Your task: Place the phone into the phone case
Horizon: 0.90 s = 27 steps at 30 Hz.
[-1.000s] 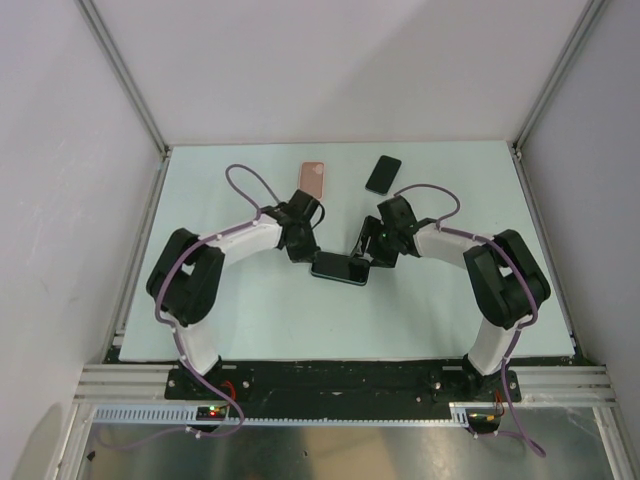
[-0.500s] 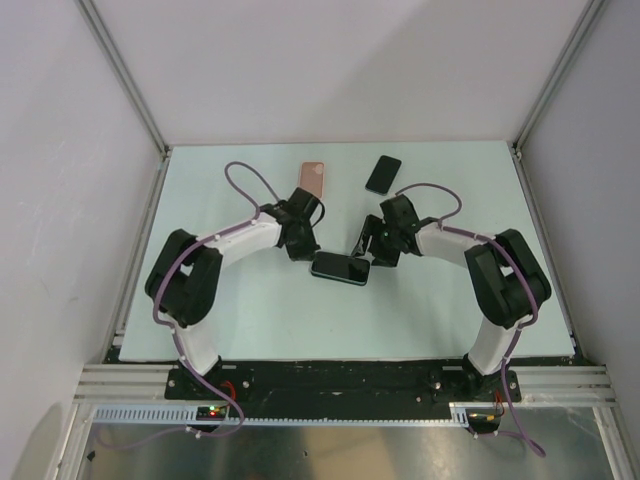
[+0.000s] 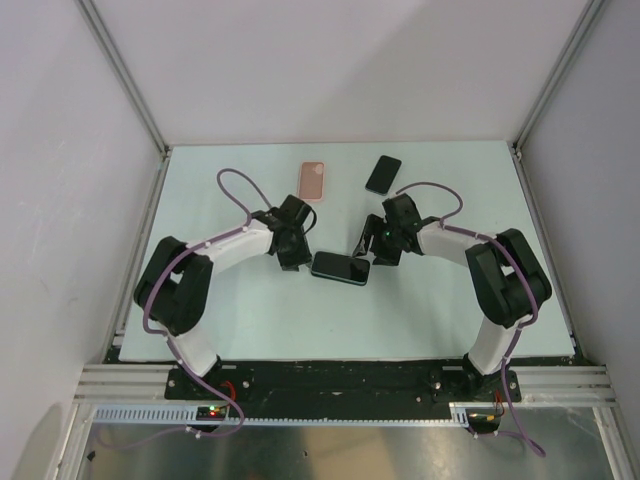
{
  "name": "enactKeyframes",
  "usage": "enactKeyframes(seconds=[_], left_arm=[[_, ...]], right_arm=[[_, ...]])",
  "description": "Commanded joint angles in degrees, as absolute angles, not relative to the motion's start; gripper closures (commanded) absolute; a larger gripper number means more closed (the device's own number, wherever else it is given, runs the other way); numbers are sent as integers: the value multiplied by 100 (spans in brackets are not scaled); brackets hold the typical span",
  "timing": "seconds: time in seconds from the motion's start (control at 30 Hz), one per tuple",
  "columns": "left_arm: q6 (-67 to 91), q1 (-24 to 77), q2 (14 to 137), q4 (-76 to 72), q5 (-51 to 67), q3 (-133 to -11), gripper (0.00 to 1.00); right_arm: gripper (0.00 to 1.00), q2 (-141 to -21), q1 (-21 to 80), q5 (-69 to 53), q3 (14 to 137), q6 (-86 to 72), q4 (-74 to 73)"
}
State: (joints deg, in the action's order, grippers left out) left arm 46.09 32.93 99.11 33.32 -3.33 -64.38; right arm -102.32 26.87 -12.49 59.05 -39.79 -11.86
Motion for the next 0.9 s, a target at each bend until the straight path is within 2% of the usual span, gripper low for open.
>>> enactKeyframes(seconds=[0.0, 0.2, 0.5, 0.7, 0.87], left_arm=[[4608, 3267, 9633, 3028, -80, -6357, 59], [4705, 3261, 9670, 2644, 393, -6219, 59], [4812, 3230, 9743, 2204, 773, -6090, 66], [4831, 3226, 9798, 2184, 811, -6076, 75], [4845, 3222, 9947, 2181, 854, -6141, 86]], right_arm=[[30, -10445, 2669, -1132, 5936, -3788, -1262], [31, -10490, 2677, -1152, 5947, -3794, -1243], [32, -10541, 2688, -1148, 5942, -3801, -1214], [35, -10547, 2701, -1147, 5941, -3801, -1188], [38, -10575, 2764, -1109, 5989, -3774, -1231]])
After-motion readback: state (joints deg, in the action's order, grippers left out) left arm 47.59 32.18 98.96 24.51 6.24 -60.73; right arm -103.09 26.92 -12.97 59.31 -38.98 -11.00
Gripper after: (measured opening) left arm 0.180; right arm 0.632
